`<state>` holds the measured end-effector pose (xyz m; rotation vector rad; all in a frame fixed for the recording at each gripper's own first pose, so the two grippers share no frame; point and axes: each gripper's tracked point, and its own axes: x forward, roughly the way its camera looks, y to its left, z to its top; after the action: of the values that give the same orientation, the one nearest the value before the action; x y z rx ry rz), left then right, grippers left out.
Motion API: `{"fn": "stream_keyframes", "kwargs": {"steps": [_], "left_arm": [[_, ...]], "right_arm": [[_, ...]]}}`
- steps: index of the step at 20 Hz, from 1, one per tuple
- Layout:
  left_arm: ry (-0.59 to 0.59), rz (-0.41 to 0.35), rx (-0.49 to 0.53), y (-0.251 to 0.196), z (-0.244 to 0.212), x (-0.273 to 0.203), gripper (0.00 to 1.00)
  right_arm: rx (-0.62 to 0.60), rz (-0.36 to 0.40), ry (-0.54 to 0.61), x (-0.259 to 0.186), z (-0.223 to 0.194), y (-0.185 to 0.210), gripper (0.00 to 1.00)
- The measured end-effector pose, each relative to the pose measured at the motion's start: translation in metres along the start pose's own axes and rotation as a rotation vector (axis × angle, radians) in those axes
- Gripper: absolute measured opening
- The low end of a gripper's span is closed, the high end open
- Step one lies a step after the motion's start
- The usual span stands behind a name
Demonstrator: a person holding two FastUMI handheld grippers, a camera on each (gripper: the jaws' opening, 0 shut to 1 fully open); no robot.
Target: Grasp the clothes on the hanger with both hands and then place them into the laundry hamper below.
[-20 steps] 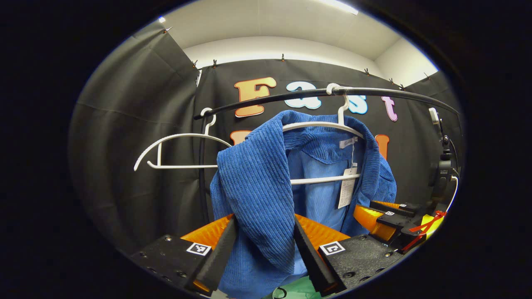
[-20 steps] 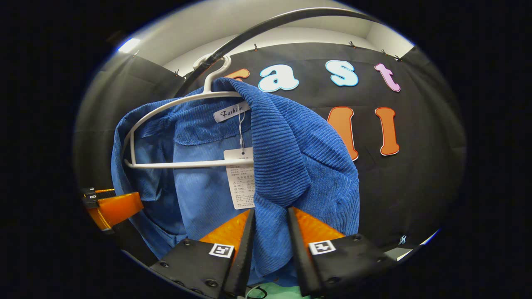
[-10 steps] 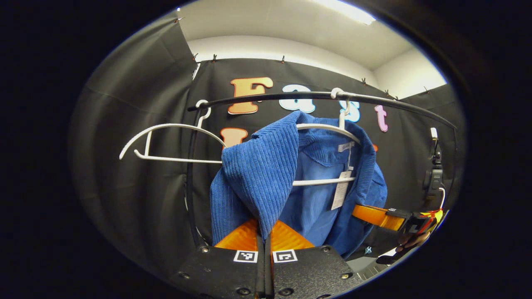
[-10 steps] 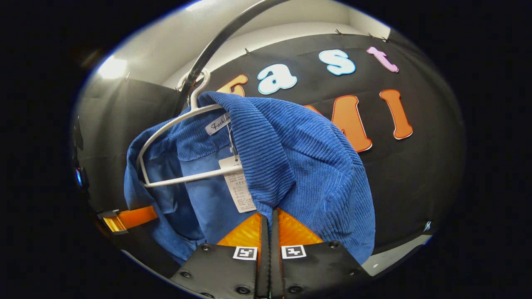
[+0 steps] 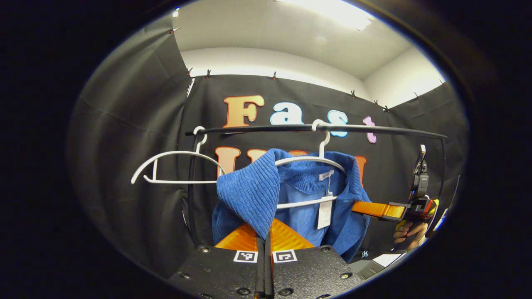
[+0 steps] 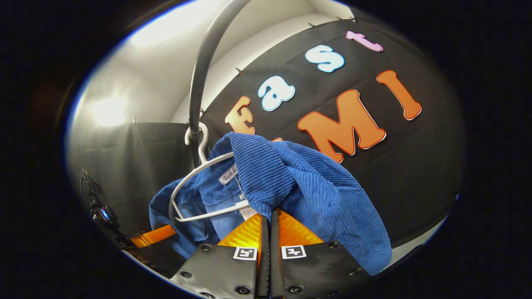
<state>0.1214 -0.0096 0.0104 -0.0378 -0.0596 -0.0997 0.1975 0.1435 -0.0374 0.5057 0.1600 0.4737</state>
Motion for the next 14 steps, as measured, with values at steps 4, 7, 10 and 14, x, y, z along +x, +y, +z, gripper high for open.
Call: {"fn": "stream_keyframes", "kwargs": {"steps": [4,7,10,14], "left_arm": [[-0.025,0.022,-0.039,0.019,0.018,-0.006,0.00],[-0.046,0.032,-0.046,0.029,0.031,-0.014,0.00],[-0.065,0.046,-0.035,0.036,0.043,-0.018,0.00],[-0.124,0.083,-0.036,0.051,0.070,-0.020,0.00]], "right_arm": [[0.107,0.068,-0.042,-0.011,0.031,0.012,0.08],[0.134,0.081,-0.085,-0.015,0.054,0.006,0.08],[0.191,0.082,-0.124,-0.020,0.076,-0.004,0.08],[0.271,0.026,-0.172,-0.020,0.096,-0.033,0.07]]}}
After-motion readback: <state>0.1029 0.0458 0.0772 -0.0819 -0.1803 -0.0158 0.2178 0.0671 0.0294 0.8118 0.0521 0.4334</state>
